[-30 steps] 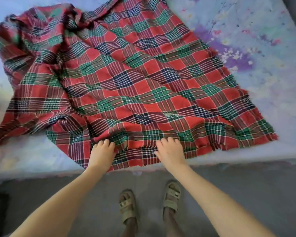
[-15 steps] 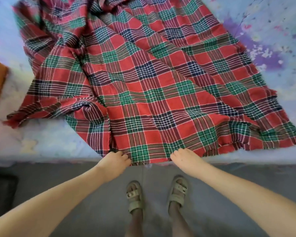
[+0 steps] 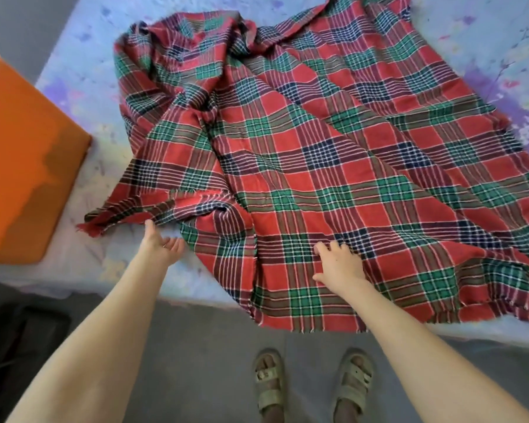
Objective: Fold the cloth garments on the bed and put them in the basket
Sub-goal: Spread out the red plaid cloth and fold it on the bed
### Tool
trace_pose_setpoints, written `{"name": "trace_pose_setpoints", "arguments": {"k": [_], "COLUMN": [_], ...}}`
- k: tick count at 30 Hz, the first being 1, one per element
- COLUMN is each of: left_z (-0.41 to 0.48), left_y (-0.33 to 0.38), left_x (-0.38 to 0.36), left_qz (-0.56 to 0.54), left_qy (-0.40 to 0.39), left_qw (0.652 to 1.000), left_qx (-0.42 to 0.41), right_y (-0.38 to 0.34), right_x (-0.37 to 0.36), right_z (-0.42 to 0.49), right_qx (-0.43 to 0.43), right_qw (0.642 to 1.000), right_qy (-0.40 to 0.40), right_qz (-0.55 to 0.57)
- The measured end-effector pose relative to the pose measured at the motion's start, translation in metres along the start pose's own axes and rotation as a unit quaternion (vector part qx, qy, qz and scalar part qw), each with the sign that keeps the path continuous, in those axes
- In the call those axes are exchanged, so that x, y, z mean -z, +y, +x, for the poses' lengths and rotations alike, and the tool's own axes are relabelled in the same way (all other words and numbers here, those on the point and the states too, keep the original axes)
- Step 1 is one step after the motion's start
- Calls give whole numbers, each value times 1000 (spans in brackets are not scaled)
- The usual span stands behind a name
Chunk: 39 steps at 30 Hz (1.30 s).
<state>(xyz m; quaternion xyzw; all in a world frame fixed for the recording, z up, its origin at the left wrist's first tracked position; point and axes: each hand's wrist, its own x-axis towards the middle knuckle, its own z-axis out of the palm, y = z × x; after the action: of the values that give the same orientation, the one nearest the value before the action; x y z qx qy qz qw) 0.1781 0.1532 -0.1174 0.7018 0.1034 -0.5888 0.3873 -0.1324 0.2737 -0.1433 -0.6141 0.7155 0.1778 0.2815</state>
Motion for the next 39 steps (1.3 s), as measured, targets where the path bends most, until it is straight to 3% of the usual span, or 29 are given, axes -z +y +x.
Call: {"name": "trace_pose_setpoints", "arguments": {"k": [8, 11, 13, 15, 18, 20, 22, 24, 25, 26, 28, 32, 34, 39], "left_z": [52, 73, 68, 73, 71, 46, 6, -58, -96, -137, -219, -343, -359, -315], "left_y": [62, 91, 96, 103, 112, 121, 128, 124, 117, 111, 88, -10, -79, -253], "left_x": [1, 4, 4, 2, 10, 1, -15, -43, -61, -83, -124, -197, -225, -271], "left_qz": [-73, -47, 38, 98, 143, 105, 101, 175, 206, 227, 251, 332, 417, 652], "left_qy": [-49, 3, 46, 97, 183, 218, 185, 110, 54, -10, -159, -377, -435, -462], "left_qw": [996, 998, 994, 975, 946, 937, 901, 821, 775, 721, 615, 469, 402, 305], "left_qx": [-23, -41, -94, -177, -228, -253, -379, -532, -595, -654, -730, -727, -689, -519], "right_y": [-17, -19, -18, -19, -22, -24, -24, -17, -12, -6, 5, 64, 101, 208], "right_x": [-11, -13, -15, -17, -17, -14, -8, 0, 7, 17, 41, 92, 101, 74], "right_z": [13, 19, 22, 23, 23, 18, 14, 7, 3, -4, -19, -62, -80, -116], "right_qx": [-71, -78, -85, -93, -101, -99, -86, -76, -77, -84, -80, -77, -73, -144], "right_qw": [996, 995, 994, 994, 993, 993, 996, 996, 988, 962, 859, 659, 556, 304], "right_qy": [-2, 0, 6, 12, 25, 21, 11, 3, -2, -3, 40, 152, 151, 154], "right_qz": [-54, -59, -63, -61, -61, -55, -37, 39, 133, 260, 503, 733, 814, 929]}}
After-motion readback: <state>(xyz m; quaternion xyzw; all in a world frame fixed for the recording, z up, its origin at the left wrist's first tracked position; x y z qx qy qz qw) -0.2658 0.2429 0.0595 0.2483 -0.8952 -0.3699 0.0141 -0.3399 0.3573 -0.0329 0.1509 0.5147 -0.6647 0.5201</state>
